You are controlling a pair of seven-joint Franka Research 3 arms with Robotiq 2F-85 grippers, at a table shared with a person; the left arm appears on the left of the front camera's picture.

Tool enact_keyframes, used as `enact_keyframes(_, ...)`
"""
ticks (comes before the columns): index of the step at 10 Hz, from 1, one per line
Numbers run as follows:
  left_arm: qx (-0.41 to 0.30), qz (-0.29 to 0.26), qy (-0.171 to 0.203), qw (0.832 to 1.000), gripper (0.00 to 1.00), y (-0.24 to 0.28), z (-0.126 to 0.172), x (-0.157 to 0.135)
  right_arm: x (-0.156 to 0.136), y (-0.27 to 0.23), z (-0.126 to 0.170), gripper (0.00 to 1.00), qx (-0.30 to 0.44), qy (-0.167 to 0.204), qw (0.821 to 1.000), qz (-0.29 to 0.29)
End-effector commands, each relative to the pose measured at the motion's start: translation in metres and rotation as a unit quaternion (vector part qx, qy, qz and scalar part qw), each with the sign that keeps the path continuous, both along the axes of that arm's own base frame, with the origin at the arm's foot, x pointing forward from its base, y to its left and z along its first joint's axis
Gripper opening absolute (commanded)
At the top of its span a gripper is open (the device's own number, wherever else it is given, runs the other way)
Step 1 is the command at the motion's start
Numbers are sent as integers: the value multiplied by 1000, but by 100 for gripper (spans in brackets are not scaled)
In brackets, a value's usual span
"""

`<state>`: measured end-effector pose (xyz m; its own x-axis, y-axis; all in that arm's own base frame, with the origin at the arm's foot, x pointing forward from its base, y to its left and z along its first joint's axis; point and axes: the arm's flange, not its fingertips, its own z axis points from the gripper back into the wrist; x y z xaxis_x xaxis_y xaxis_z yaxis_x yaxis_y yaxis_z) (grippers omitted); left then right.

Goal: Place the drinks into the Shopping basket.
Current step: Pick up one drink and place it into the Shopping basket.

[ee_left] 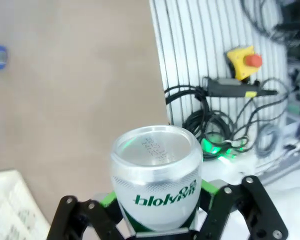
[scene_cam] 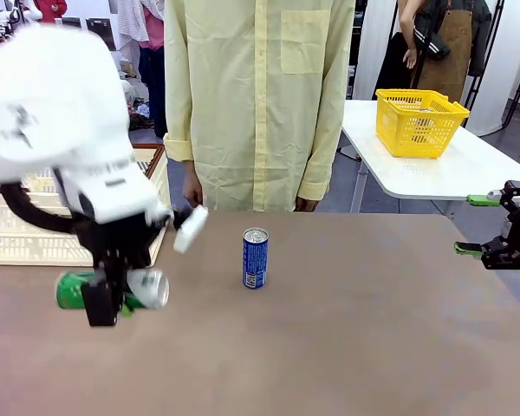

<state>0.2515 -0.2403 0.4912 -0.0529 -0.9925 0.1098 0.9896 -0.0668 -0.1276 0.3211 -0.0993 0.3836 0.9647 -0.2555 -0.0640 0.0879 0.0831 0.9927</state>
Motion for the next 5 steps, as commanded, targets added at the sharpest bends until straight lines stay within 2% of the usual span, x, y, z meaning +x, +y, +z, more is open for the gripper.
enact_keyframes(1,-14,98,-83,992,0,0,-1,-2,1,1,4,100,4,2,1000,-8)
enact_keyframes(2,0,0,0,1000,0,0,0,0,1,1,4,100,4,2,1000,-8)
enact_keyframes(5,0,0,0,1000,0,0,0,0,1,1,4,100,4,2,1000,-8)
